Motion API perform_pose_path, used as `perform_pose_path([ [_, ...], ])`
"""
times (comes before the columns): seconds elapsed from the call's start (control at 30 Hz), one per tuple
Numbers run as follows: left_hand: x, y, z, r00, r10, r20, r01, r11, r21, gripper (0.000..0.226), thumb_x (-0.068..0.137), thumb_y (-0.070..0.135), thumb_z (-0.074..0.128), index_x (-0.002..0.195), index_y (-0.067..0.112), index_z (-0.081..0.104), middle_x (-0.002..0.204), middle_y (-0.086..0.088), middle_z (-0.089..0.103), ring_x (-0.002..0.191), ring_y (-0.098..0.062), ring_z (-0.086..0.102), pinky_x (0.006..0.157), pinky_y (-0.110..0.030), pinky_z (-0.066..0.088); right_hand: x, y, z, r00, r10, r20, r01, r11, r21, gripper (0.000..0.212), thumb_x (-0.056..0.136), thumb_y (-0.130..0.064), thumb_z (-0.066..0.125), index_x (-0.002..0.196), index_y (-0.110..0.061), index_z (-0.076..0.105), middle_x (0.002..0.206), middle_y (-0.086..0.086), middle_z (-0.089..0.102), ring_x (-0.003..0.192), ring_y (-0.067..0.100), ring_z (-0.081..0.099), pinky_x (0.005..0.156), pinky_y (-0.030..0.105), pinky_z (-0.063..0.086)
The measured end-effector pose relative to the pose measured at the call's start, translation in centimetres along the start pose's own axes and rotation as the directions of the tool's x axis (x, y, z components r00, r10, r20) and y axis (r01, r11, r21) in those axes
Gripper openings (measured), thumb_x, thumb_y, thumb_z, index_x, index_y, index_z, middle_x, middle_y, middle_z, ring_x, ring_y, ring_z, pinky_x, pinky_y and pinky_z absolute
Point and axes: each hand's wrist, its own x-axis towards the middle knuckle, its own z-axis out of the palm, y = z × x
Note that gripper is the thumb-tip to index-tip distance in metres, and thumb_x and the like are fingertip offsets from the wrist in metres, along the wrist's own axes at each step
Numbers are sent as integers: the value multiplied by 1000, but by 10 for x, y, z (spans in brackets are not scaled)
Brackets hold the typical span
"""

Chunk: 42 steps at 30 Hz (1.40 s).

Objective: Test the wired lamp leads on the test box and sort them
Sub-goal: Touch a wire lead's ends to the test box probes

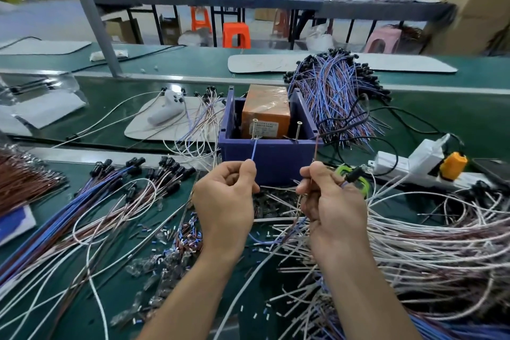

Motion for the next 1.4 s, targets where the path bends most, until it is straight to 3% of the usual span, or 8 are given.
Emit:
perform_pose_path([
  [0.57, 5, -2, 0, 997, -50, -57, 48, 998, -29, 28, 96, 30, 70, 68, 25, 71, 58, 3, 70, 40, -10, 51, 44, -26, 41, 8, 6, 1, 1000, -5, 21, 6, 998, -64, 29, 101, -19, 63, 76, -6, 73, 53, 4, 60, 37, 7, 37, 37, 17, 28],
  [0.77, 6, 0, 0, 998, -31, -54, 29, 999, -40, 28, 96, 28, 69, 72, 42, 72, 56, 4, 69, 39, -11, 51, 44, -26, 41, 7, 9, 4, 998, 13, 66, -5, 993, -120, 30, 99, -15, 65, 71, -8, 76, 51, 1, 54, 42, 7, 43, 41, 18, 33],
  [1.03, 5, -2, -2, 998, -25, -65, 20, 996, -83, 21, 92, 30, 70, 72, 35, 73, 54, 2, 67, 39, -10, 48, 47, -27, 39, -1, 7, 0, 997, -29, 71, 32, 999, -34, 34, 98, -13, 65, 65, -11, 76, 50, 2, 52, 43, 9, 42, 41, 19, 31],
  [1.17, -8, 4, -3, 991, 21, 135, -5, 993, -118, 16, 88, 22, 76, 73, 26, 79, 57, 1, 68, 48, -8, 55, 48, -23, 44, -11, 5, 4, 985, 6, 172, 12, 995, -101, 35, 96, -10, 65, 63, -10, 75, 49, 3, 50, 41, 9, 40, 40, 20, 30],
  [1.27, -14, 9, -1, 937, -111, 332, 211, 935, -283, 15, 89, 13, 75, 75, 14, 81, 66, -7, 73, 61, -13, 65, 62, -25, 53, -18, 3, 7, 970, 98, 221, -68, 988, -139, 35, 96, -7, 64, 61, -11, 71, 49, 6, 49, 38, 10, 39, 40, 21, 28],
  [1.33, -13, 11, -4, 859, -213, 466, 408, 835, -369, 13, 86, 18, 75, 81, 7, 79, 67, -11, 71, 62, -20, 65, 69, -33, 55, -21, 0, 8, 960, 126, 250, -92, 985, -145, 27, 96, -4, 62, 69, -7, 69, 46, 5, 48, 36, 10, 38, 38, 20, 26],
  [1.4, -10, 13, -10, 767, -227, 600, 529, 753, -392, 20, 80, 24, 74, 85, 6, 78, 68, -11, 71, 62, -21, 65, 69, -32, 53, -24, -6, 8, 947, 136, 292, -90, 982, -167, 26, 96, -4, 61, 71, -6, 67, 45, 4, 48, 35, 10, 37, 37, 19, 27],
])
